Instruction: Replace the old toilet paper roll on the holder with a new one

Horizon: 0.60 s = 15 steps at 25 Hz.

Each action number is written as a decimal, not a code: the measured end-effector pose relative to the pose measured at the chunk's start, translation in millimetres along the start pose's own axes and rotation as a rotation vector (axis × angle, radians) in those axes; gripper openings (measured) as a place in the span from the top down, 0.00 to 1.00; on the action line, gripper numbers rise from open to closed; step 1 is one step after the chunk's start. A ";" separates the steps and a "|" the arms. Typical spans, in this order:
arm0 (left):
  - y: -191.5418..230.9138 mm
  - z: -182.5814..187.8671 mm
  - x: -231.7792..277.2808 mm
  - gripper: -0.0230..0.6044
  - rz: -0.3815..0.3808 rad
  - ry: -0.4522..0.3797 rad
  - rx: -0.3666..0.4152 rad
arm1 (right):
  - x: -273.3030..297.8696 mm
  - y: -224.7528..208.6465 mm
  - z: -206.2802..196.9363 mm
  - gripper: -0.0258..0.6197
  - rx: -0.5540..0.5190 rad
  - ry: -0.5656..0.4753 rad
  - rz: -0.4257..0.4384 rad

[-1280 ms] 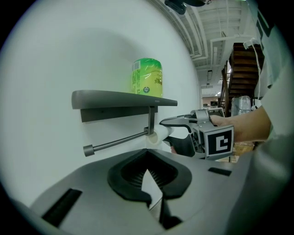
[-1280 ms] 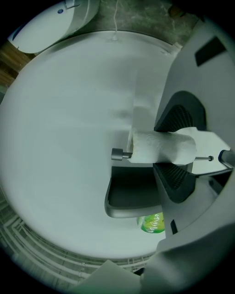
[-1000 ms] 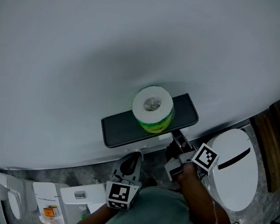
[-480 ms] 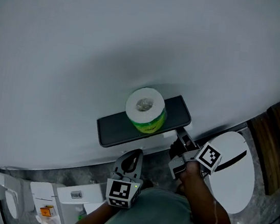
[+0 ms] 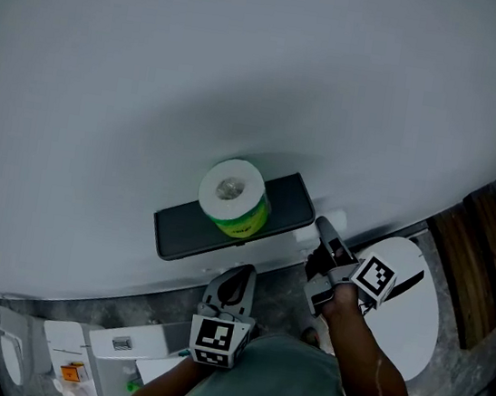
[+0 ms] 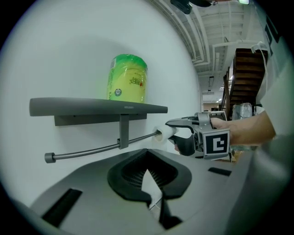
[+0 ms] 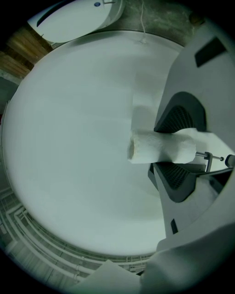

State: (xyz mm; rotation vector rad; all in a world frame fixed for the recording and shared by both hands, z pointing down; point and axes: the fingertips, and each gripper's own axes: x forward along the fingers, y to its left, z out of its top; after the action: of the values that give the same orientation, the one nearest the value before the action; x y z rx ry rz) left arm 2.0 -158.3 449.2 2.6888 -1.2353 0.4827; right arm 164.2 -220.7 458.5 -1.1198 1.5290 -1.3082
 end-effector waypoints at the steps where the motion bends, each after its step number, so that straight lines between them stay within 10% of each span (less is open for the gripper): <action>1: -2.2 0.0 1.5 0.96 0.001 0.001 -0.002 | -0.6 0.1 3.4 0.64 -0.002 0.001 0.001; 15: -14.0 6.5 10.0 0.96 0.023 0.001 -0.008 | -26.2 14.5 27.2 0.64 -0.075 -0.012 0.009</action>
State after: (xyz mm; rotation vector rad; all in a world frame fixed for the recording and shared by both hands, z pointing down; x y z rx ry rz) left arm 20.2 -157.9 446.7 2.6700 -1.2670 0.4803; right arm 195.7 -201.8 441.4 -1.1647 1.5834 -1.2452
